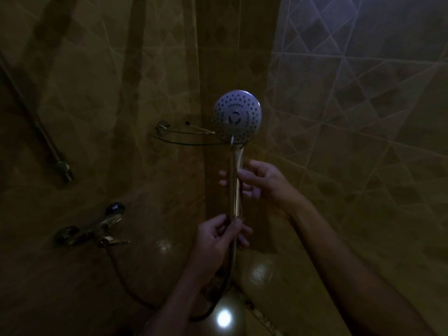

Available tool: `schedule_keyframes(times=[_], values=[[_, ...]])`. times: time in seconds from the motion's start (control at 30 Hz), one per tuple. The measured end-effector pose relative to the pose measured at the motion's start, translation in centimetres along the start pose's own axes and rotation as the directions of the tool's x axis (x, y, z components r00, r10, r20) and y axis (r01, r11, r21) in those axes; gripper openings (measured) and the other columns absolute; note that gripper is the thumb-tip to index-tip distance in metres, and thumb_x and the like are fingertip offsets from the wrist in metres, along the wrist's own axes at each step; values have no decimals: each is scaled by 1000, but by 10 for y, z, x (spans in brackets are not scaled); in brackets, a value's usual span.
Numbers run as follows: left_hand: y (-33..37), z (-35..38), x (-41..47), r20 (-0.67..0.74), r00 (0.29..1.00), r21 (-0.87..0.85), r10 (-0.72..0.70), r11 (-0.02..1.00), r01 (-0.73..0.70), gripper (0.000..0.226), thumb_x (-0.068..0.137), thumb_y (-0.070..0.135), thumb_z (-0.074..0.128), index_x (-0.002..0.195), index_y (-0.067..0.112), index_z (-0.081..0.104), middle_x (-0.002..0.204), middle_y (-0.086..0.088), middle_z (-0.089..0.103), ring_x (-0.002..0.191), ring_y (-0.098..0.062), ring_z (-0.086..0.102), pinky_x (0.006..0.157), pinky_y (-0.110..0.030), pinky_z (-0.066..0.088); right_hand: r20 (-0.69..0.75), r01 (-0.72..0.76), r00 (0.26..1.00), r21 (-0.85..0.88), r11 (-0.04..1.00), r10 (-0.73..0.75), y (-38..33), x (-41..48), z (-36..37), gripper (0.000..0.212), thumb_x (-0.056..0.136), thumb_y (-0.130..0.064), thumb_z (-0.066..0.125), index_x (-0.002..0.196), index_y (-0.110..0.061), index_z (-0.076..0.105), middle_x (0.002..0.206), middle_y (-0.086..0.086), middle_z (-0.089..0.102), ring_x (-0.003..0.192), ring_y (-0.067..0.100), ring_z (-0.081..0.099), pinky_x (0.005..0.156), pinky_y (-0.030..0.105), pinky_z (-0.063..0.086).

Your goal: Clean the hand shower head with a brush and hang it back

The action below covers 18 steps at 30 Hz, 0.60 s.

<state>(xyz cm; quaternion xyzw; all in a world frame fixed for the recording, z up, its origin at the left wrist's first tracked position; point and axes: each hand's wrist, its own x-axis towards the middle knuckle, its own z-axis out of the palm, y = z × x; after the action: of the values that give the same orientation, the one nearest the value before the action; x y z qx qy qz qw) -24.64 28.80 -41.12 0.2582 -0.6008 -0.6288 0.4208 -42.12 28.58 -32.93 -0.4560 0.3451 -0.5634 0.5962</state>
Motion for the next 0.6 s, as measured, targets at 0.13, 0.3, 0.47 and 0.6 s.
schedule_keyframes(times=[0.13, 0.3, 0.47, 0.6], values=[[-7, -1, 2, -159, 986, 227, 50, 974, -13, 23, 92, 8, 68, 70, 4, 66, 58, -7, 67, 51, -15, 60, 52, -30, 48, -90, 29, 994, -361, 932, -66, 2, 4, 8, 19, 92, -11, 64, 111, -9, 65, 107, 9, 74, 102, 21, 73, 86, 36, 60], [-20, -7, 3, -237, 927, 647, 289, 759, -71, 33, 83, 31, 71, 62, 9, 57, 49, -3, 61, 44, -16, 54, 45, -35, 45, -178, 117, 942, -622, 775, -285, 18, 8, 20, 15, 96, -14, 64, 109, -8, 67, 98, 1, 75, 91, 13, 74, 78, 29, 61], [-8, -4, -6, -164, 987, 220, -3, 975, 40, 40, 63, 42, 79, 66, 3, 69, 58, -13, 70, 54, -16, 60, 51, -44, 51, 31, -38, 999, 28, 999, 37, 15, 10, 33, 18, 88, -24, 68, 83, -12, 56, 66, -1, 56, 54, 12, 58, 52, 23, 50], [7, 2, -6, 5, 970, -22, -242, 970, 242, 22, 63, 23, 84, 75, 11, 70, 60, 0, 67, 56, -19, 58, 49, -28, 46, 241, -145, 965, 143, 979, 108, 13, 14, 51, 40, 83, -45, 72, 68, -16, 48, 46, -6, 43, 33, 6, 42, 34, 16, 32]])
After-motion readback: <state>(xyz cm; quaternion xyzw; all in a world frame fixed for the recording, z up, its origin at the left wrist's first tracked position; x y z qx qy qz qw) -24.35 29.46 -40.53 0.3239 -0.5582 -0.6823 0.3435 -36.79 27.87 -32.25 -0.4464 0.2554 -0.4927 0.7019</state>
